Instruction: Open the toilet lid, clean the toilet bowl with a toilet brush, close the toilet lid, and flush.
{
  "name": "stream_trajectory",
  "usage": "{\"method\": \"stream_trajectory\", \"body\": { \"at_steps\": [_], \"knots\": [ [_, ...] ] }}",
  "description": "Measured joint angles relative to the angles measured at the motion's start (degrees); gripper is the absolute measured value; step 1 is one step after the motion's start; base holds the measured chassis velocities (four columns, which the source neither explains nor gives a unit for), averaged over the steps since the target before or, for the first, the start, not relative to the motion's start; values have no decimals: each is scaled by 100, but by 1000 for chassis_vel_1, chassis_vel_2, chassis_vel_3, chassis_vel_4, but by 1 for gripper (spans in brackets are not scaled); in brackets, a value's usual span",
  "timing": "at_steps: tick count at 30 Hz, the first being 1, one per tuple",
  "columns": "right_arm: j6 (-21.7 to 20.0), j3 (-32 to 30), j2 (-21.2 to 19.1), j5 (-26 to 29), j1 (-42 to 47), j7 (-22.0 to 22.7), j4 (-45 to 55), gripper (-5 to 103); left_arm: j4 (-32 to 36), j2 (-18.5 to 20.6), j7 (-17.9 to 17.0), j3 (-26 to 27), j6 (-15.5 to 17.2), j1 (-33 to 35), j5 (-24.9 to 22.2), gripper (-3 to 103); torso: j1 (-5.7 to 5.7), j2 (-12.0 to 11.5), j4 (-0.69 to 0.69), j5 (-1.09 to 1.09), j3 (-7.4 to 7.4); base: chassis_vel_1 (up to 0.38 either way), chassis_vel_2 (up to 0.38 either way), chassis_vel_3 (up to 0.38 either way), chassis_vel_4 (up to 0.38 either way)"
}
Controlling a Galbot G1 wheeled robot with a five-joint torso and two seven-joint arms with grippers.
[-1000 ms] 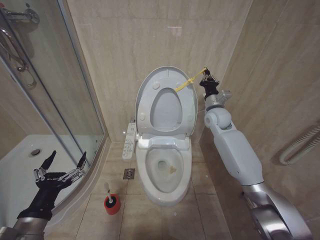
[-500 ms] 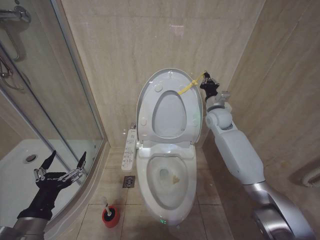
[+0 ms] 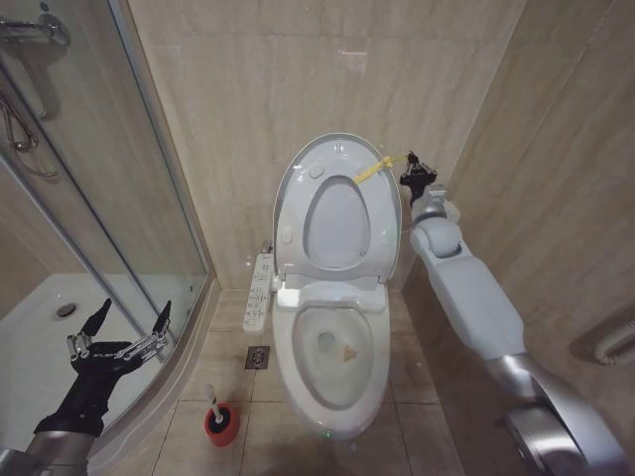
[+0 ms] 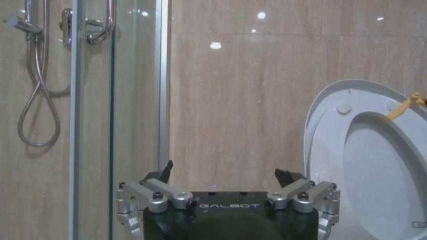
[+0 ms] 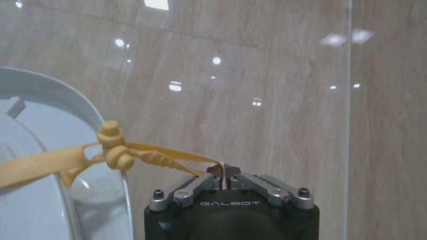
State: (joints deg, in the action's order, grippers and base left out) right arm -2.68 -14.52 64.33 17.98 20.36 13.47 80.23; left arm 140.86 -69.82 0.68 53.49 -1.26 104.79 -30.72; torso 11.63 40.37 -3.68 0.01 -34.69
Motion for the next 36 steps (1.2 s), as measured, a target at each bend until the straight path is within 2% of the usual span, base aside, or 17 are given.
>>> {"method": "stream_trajectory", "body": {
  "at_steps": [5, 6, 7, 12, 13, 20, 21, 23, 27, 28, 34, 36],
  "knots": [
    [-180, -309, -415, 453, 835, -67, 950, 2, 0, 0, 0, 0, 0, 0, 0, 100, 0, 0, -2, 2, 0, 0, 0, 0, 0],
    [-254, -450, -564, 625, 1100, -80, 1273, 29, 0, 0, 0, 0, 0, 0, 0, 100, 0, 0, -2, 3, 0, 0, 0, 0, 0],
    [-254, -450, -564, 625, 1100, -80, 1273, 29, 0, 0, 0, 0, 0, 0, 0, 100, 0, 0, -2, 3, 0, 0, 0, 0, 0],
    [-397, -921, -1076, 1165, 1977, -75, 2290, 29, 0, 0, 0, 0, 0, 0, 0, 100, -1, 0, 1, 1, 1, 0, 0, 0, 0],
    [-403, -988, -1154, 1230, 2157, -73, 2460, 56, 0, 0, 0, 0, 0, 0, 0, 100, -1, 0, 1, 0, 0, 0, 0, 0, 0],
    [-428, -966, -1205, 1386, 2901, -120, 3019, 56, 0, 0, 0, -1, 0, 0, 0, 100, -1, 0, -1, 1, 1, 0, 0, 0, 0],
    [-437, -904, -1155, 1386, 2976, -135, 3091, 83, 0, 0, 0, 0, 0, 0, 0, 100, -1, -1, 2, 1, 0, 0, 0, 0, 0],
    [-453, -875, -1125, 1386, 3046, -138, 3158, 83, 0, 0, 0, 0, 0, 0, 0, 100, -1, -1, 5, 1, 0, 0, 0, 0, 0],
    [-458, -915, -1059, 1388, 3401, -80, 3375, 83, 0, 0, 0, -1, 0, 0, 0, 100, 0, -1, 1, -1, 0, 0, 0, 0, 0],
    [-450, -963, -1044, 1389, 3498, -57, 3428, 100, 0, 0, 0, 0, 0, 0, 0, 100, 0, -1, 2, 0, 0, 0, 0, 0, 0],
    [-446, -1292, -1004, 1563, 4243, 177, 3951, 100, 0, 0, -1, -1, 0, 0, 0, 100, 0, -1, 2, -2, 0, 0, 0, 0, 0],
    [-430, -1503, -842, 1550, 4964, 234, 4347, 100, 0, 0, 0, 0, 0, 0, 0, 100, 0, -1, 1, -1, 0, 0, 0, 0, 0]
  ]
}}
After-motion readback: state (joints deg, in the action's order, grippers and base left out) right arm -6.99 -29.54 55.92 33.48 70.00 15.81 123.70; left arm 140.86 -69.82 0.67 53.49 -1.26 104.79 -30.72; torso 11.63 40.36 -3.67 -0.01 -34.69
